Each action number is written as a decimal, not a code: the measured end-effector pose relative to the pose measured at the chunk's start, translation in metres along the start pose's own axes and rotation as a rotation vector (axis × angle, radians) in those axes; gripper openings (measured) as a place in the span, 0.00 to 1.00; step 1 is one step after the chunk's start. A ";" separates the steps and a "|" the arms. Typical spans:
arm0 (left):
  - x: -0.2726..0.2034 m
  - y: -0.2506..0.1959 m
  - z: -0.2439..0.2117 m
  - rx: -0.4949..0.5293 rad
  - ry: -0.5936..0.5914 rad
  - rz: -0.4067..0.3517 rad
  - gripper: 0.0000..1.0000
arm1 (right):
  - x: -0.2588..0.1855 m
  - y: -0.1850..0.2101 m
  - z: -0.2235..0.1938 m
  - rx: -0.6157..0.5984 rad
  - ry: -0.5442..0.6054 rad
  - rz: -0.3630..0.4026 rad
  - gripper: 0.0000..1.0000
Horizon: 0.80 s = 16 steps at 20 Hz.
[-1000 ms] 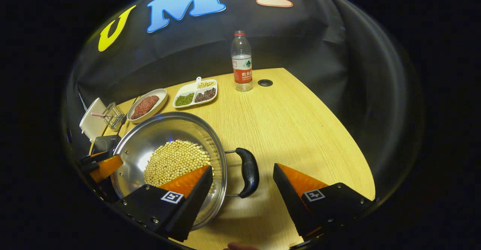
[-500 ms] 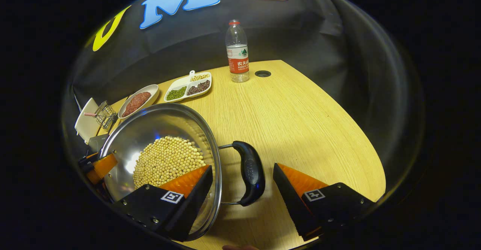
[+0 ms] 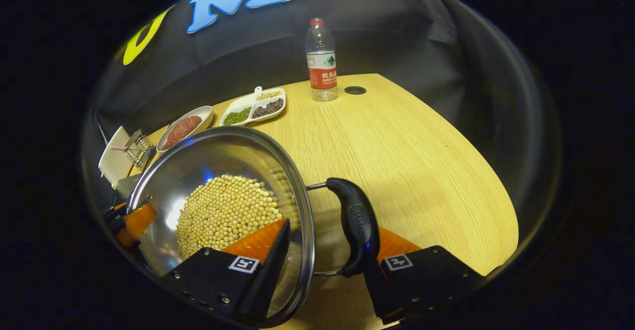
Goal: First push the handle of the pot to place it horizontally, then grasp the pot with both hands and set it on the induction cooktop.
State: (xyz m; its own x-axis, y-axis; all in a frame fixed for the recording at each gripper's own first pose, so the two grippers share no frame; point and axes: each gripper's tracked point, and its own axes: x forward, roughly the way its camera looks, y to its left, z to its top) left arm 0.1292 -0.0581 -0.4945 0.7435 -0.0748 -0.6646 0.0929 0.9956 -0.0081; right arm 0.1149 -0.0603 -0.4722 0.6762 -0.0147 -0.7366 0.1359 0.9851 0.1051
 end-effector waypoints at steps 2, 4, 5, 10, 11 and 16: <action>0.000 0.000 0.001 -0.009 -0.002 0.002 0.75 | -0.001 0.002 -0.002 0.029 0.003 0.011 0.66; -0.003 -0.004 0.000 -0.042 0.004 -0.008 0.72 | -0.007 0.012 -0.001 0.070 0.003 0.024 0.53; 0.000 -0.002 0.002 -0.032 -0.009 -0.010 0.74 | -0.016 0.012 -0.002 0.044 -0.003 0.005 0.40; 0.004 0.004 0.006 -0.052 -0.014 -0.011 0.72 | -0.006 0.008 -0.010 -0.073 0.025 -0.018 0.31; 0.004 0.004 0.006 -0.049 -0.014 -0.009 0.71 | -0.006 0.005 -0.010 -0.085 0.034 -0.019 0.44; 0.007 0.005 0.007 -0.050 -0.019 -0.012 0.68 | -0.005 -0.002 -0.009 -0.066 0.071 -0.001 0.80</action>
State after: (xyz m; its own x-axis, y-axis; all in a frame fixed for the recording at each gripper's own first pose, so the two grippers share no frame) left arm 0.1396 -0.0541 -0.4940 0.7552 -0.0871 -0.6497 0.0691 0.9962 -0.0532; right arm 0.1046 -0.0605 -0.4747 0.6226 -0.0054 -0.7825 0.0870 0.9943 0.0623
